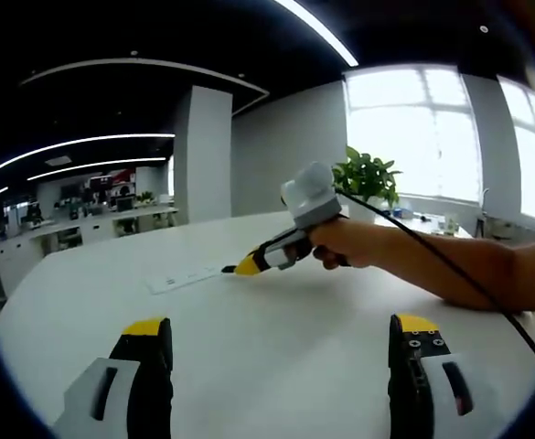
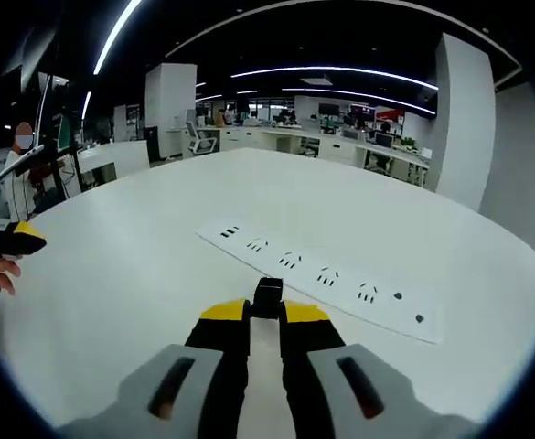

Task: Snap the two parts of the plastic buckle together until the buckle closes and remains connected.

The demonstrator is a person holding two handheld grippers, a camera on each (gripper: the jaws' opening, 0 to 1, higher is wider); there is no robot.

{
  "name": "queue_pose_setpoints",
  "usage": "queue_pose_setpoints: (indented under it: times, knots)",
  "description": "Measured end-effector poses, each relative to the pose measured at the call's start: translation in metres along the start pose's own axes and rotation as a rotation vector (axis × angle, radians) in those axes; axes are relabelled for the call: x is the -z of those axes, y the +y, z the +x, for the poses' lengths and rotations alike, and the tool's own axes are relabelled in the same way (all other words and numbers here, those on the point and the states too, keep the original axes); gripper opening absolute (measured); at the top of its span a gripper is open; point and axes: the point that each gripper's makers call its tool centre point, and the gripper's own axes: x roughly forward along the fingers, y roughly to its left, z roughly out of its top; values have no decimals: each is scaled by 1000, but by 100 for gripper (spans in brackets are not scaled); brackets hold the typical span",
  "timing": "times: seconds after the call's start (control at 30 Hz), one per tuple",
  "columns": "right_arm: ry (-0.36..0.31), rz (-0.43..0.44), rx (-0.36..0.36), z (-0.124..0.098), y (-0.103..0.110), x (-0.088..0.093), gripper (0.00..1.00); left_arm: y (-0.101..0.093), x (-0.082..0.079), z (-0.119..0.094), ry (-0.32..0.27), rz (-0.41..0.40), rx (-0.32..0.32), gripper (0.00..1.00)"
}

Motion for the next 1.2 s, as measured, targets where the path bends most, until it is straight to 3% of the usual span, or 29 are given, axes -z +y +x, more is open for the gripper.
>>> queue_pose_setpoints:
  times: [1.2]
  knots:
    - [13,-9,-9,7,4,14,12,1,0,-1,3,33,-16,99]
